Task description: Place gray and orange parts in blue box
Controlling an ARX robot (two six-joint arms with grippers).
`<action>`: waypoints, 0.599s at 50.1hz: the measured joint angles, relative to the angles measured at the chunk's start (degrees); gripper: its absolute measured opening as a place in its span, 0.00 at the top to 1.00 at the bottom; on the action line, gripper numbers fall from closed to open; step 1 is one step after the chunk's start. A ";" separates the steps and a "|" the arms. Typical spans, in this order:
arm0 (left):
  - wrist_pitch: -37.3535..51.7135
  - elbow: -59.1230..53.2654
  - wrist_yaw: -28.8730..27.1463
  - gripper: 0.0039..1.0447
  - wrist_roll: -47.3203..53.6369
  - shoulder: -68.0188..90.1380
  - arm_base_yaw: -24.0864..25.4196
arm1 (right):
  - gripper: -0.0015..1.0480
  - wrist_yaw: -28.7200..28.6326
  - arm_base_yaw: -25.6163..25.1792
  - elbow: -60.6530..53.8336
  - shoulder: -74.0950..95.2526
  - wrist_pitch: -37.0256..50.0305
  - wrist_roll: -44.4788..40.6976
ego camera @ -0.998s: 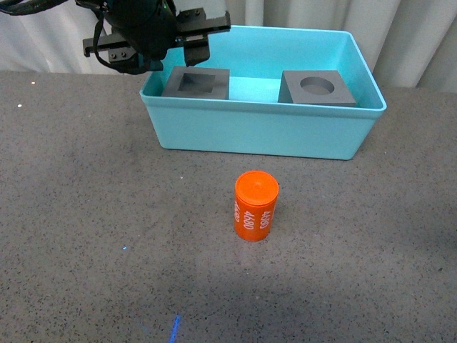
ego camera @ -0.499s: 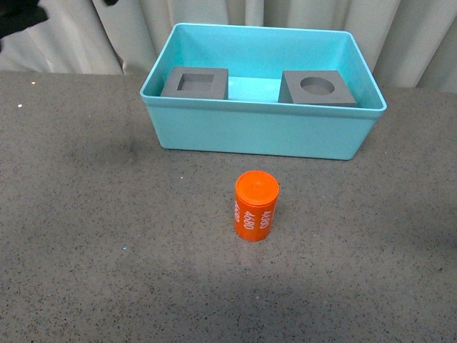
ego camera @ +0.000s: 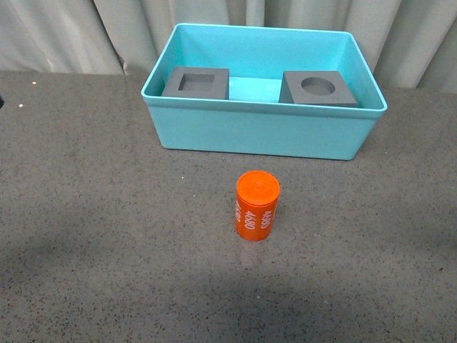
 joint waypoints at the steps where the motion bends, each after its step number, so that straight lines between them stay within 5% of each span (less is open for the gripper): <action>1: -0.50 -0.90 -0.07 0.06 0.44 -1.55 0.07 | 0.09 0.00 0.00 0.00 0.00 0.00 0.00; 11: -7.93 -6.43 -1.03 0.06 2.27 -15.50 2.40 | 0.09 0.00 0.00 0.00 0.00 0.00 0.00; 19: -4.70 -9.79 -3.45 0.07 6.25 -17.92 5.46 | 0.09 0.02 0.00 0.00 -0.02 0.00 0.00; 23: 12.79 -11.13 7.67 0.24 15.02 -16.55 10.86 | 0.09 0.00 0.00 0.00 -0.15 0.00 -0.02; 30: 8.61 -11.10 9.27 0.49 20.81 -25.31 11.91 | 0.09 0.13 -0.07 0.00 0.02 -0.04 0.00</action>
